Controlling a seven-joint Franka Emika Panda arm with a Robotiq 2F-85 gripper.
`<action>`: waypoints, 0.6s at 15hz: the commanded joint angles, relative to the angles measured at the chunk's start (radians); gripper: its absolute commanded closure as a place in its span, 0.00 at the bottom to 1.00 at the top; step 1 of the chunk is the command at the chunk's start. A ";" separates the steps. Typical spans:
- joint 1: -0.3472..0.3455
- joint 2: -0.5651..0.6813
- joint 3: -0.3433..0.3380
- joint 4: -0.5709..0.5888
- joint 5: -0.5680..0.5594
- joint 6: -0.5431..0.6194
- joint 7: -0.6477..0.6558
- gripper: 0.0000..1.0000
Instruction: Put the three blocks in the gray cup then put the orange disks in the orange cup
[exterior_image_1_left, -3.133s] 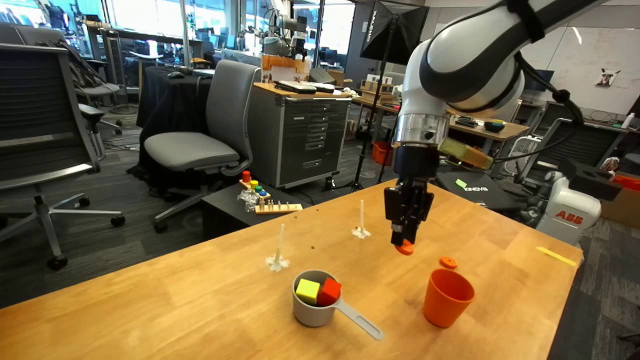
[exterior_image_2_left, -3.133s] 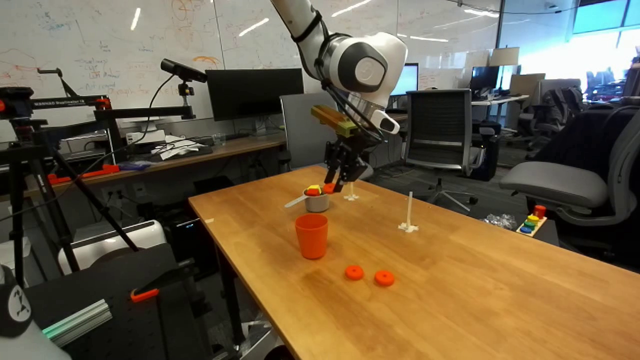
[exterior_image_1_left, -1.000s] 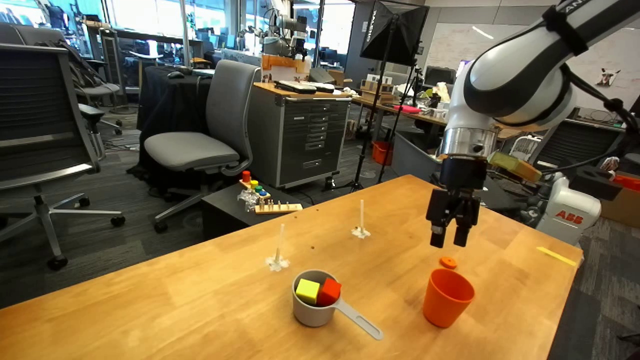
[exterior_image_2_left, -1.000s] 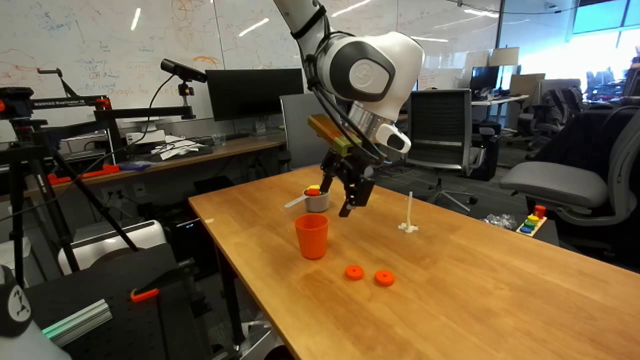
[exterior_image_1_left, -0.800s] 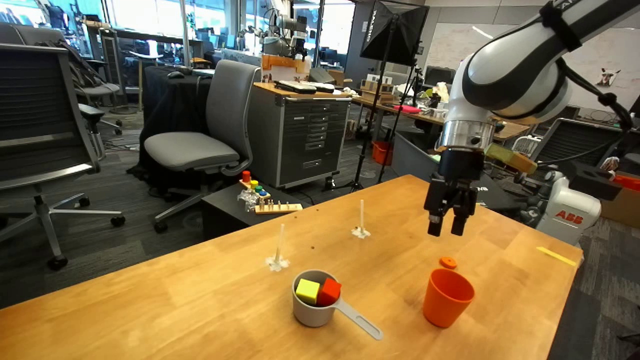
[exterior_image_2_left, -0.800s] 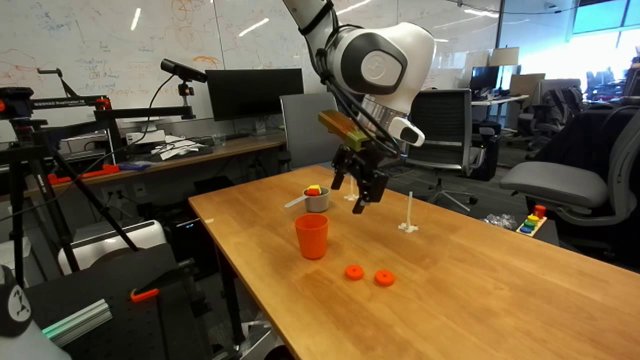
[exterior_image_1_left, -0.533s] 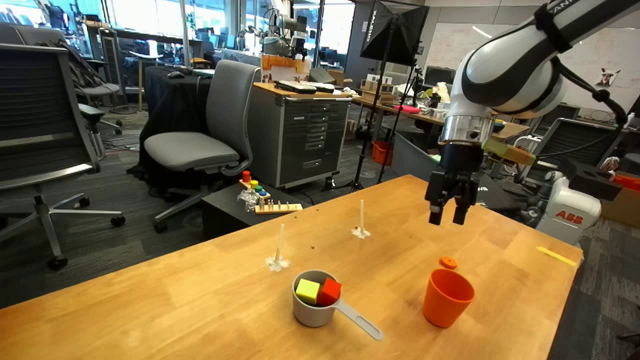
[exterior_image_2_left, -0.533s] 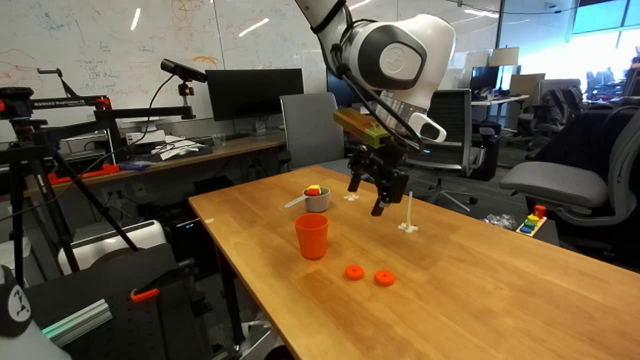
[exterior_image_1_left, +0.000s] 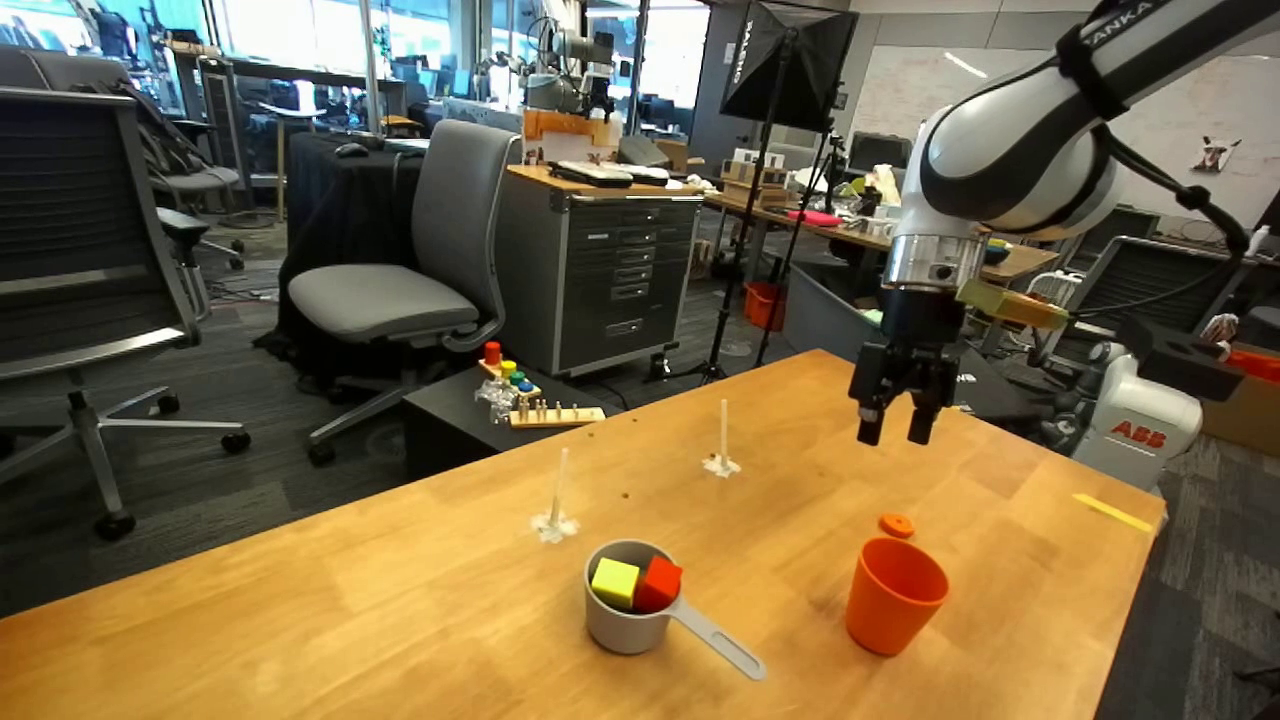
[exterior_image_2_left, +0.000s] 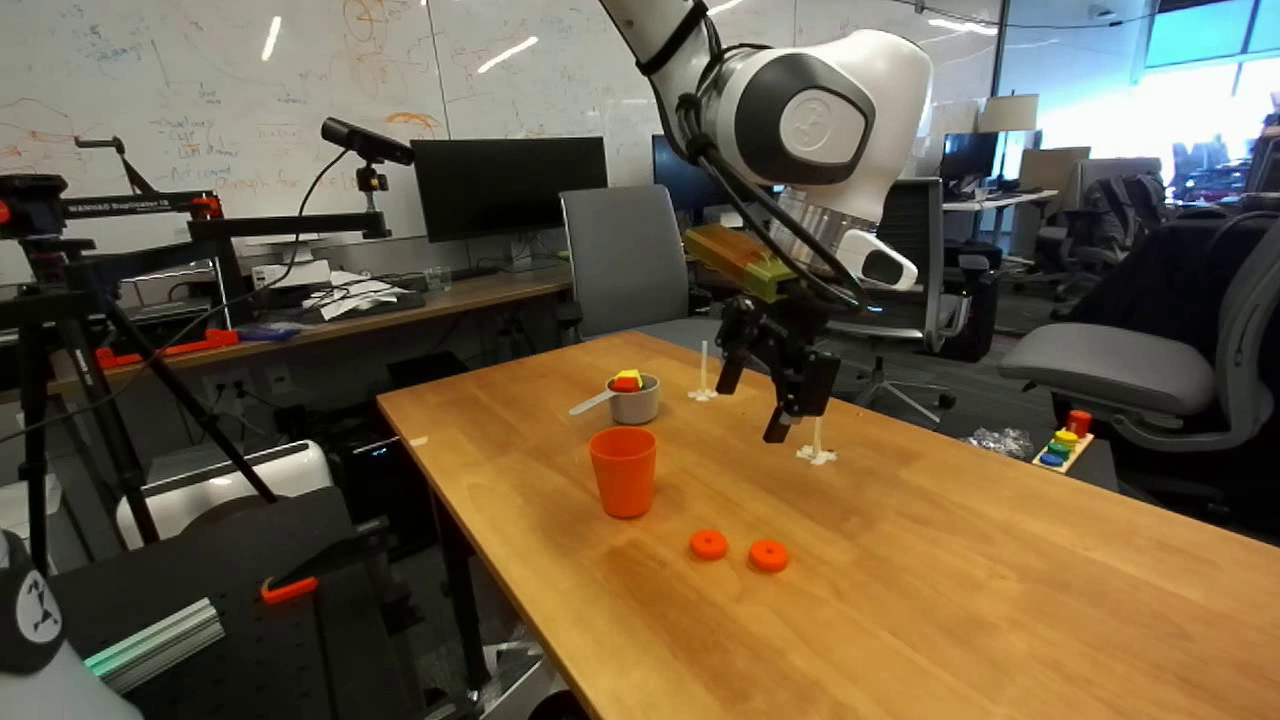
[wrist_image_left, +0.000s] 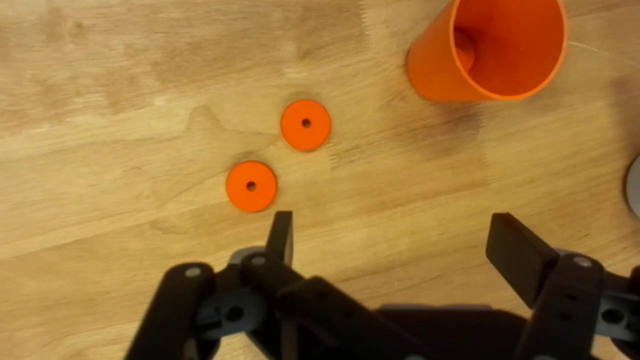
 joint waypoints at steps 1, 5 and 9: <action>-0.008 0.049 -0.001 0.006 -0.005 0.072 0.035 0.00; -0.024 0.100 -0.012 0.011 0.004 0.123 0.077 0.00; -0.035 0.126 -0.023 0.011 0.014 0.142 0.151 0.00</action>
